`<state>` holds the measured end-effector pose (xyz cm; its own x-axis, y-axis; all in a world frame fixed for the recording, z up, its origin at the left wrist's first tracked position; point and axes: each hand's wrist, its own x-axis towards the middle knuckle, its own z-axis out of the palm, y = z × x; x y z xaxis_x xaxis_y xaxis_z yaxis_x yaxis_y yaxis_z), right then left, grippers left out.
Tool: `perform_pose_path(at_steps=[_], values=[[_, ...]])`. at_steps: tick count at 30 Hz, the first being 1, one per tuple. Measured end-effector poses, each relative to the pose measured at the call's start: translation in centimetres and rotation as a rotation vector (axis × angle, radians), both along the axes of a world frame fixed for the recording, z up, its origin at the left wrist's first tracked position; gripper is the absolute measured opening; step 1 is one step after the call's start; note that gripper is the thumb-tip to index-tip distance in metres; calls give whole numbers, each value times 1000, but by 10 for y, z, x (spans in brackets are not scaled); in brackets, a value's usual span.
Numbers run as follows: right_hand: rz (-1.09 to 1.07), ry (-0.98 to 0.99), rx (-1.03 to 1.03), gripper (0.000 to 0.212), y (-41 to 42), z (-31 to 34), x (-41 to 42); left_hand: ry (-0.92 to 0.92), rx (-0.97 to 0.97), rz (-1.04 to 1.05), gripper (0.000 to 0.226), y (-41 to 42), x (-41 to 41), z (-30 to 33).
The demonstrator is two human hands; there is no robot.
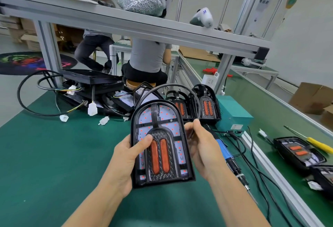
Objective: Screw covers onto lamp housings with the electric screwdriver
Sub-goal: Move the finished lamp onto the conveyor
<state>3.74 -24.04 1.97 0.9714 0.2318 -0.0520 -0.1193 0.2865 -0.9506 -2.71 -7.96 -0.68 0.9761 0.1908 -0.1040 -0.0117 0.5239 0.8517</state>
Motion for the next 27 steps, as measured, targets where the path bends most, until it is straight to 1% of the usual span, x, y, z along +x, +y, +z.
perform_pose_path(at_steps=[2, 4, 9, 11, 13, 16, 20, 24, 27], values=[[-67, -15, 51, 32, -5, 0, 3, 14, -27, 9, 32, 1, 0, -1], [-101, -36, 42, 24, -11, -2, 3, 14, -60, 31, 32, 6, 0, -1], [-96, -93, -35, 24, -11, -12, -6, 25, -121, 116, 41, 13, 3, 1], [-79, -105, -76, 24, -9, -16, -11, 26, -146, 159, 37, 12, 6, 1], [-64, -98, -89, 24, -5, -19, -15, 38, -170, 211, 27, 11, 9, 0], [-20, -35, -90, 23, -1, -19, -19, 53, -164, 281, 21, 8, 13, -1], [57, -77, -361, 15, 2, -17, -22, 63, -192, 324, 16, 6, 17, 0], [113, -105, -466, 21, 4, -22, -23, 60, -120, 310, 15, 1, 19, 3], [85, -129, -489, 28, 5, -22, -22, 43, -78, 309, 16, 1, 20, 6]])
